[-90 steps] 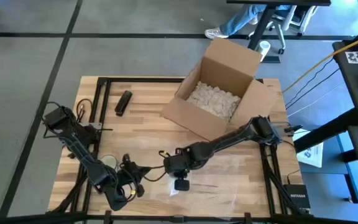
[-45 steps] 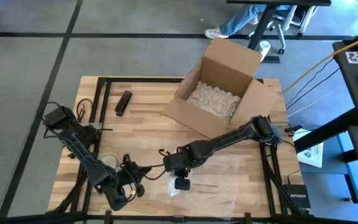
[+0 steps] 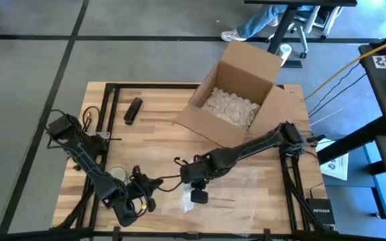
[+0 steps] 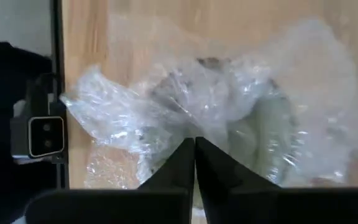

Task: Wrap mug
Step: Put the wrapped green mug into the cardboard box

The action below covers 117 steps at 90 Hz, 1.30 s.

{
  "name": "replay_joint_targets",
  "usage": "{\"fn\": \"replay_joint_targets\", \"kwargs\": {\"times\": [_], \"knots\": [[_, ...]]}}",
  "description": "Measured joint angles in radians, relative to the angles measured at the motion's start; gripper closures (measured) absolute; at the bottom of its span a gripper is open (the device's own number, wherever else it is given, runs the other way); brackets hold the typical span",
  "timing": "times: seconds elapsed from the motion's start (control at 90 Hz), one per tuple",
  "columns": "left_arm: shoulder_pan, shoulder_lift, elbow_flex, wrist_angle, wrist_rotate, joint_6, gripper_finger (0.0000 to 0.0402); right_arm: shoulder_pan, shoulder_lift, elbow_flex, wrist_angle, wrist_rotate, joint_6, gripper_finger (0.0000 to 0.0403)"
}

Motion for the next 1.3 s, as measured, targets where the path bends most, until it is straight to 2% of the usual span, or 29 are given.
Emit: {"fn": "replay_joint_targets", "kwargs": {"times": [0.411, 0.556, 0.722, 0.911, 1.033, 1.189, 1.3], "knots": [[-0.004, 0.000, 0.000, -0.002, 0.005, 0.000, 0.0402, 0.001, -0.036, 0.000, -0.087, 0.167, -0.070, 0.0403], [-0.015, 0.000, 0.000, -0.028, 0.005, -0.007, 0.0402, 0.027, -0.114, 0.000, -0.127, 0.247, -0.064, 0.0403], [-0.036, 0.000, 0.000, -0.033, -0.013, -0.006, 0.0402, 0.116, -0.213, 0.000, -0.208, 0.377, -0.005, 0.0403], [-0.060, 0.000, 0.000, -0.099, -0.075, -0.047, 0.0402, 0.258, -0.295, 0.002, -0.279, 0.511, 0.122, 0.0403], [-0.063, -0.001, 0.000, -0.135, -0.088, -0.052, 0.0402, 0.341, -0.311, -0.031, -0.282, 0.551, 0.210, 0.0403], [-0.046, -0.001, 0.000, -0.147, -0.061, -0.043, 0.0402, 0.439, -0.317, -0.166, -0.264, 0.610, 0.426, 0.0403], [-0.024, -0.002, -0.012, -0.080, -0.016, 0.027, 0.0402, 0.517, -0.331, -0.306, -0.152, 0.659, 0.593, 0.0403]]}}
